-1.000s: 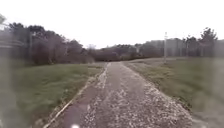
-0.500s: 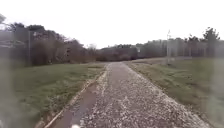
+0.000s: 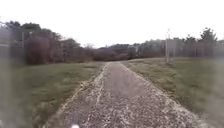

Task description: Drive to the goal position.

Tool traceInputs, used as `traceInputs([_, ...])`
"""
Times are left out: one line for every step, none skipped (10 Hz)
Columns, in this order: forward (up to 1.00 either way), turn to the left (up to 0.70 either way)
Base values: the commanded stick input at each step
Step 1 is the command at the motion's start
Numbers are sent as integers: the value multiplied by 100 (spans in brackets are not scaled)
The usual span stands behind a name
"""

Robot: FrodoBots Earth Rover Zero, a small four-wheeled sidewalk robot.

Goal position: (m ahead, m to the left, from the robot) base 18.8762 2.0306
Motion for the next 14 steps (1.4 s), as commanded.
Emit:
traceInputs([70,0])
traceInputs([70,0])
traceInputs([70,0])
traceInputs([70,0])
traceInputs([70,0])
traceInputs([70,0])
traceInputs([70,0])
traceInputs([70,0])
traceInputs([70,0])
traceInputs([70,0])
traceInputs([70,0])
traceInputs([70,0])
traceInputs([70,0])
traceInputs([70,0])
